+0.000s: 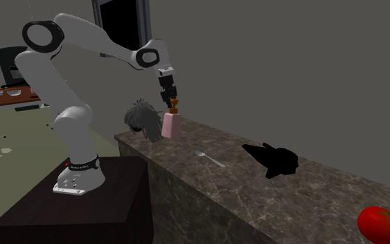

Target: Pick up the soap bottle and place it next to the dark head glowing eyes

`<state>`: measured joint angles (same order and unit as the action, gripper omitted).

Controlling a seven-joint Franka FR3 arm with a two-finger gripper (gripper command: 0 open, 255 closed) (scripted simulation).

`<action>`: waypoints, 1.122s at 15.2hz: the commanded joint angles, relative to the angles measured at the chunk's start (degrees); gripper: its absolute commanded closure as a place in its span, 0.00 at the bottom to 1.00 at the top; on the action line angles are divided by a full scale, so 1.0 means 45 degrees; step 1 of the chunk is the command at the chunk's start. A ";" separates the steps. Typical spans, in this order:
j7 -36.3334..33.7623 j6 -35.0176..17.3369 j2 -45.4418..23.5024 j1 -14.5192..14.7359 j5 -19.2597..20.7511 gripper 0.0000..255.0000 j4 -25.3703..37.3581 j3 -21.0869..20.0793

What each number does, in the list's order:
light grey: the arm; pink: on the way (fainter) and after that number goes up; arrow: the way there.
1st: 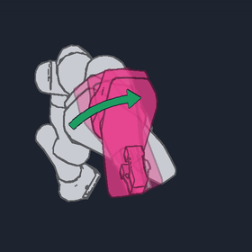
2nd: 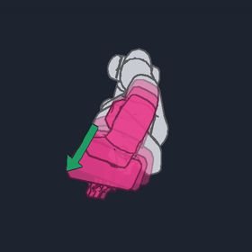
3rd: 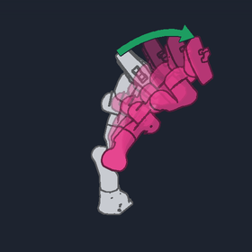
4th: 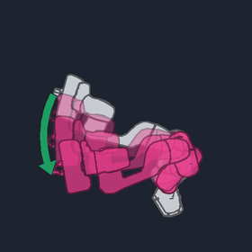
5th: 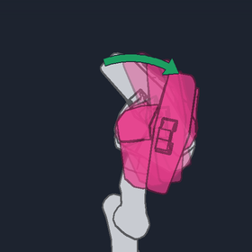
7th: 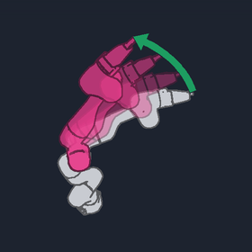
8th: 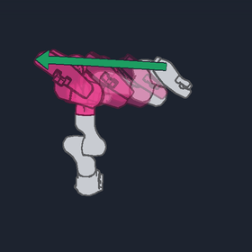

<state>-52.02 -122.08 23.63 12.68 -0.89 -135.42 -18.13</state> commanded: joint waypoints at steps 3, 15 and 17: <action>-0.0127 -0.0753 -0.0235 -0.0012 0.0049 1.00 -0.0518 -0.0105; -0.0501 -0.2760 -0.1044 -0.0118 0.0301 1.00 -0.1749 -0.0381; -0.0501 -0.2760 -0.1044 -0.0117 0.0301 1.00 -0.1749 -0.0380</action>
<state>-54.23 -134.35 18.98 12.15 0.44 -143.22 -19.81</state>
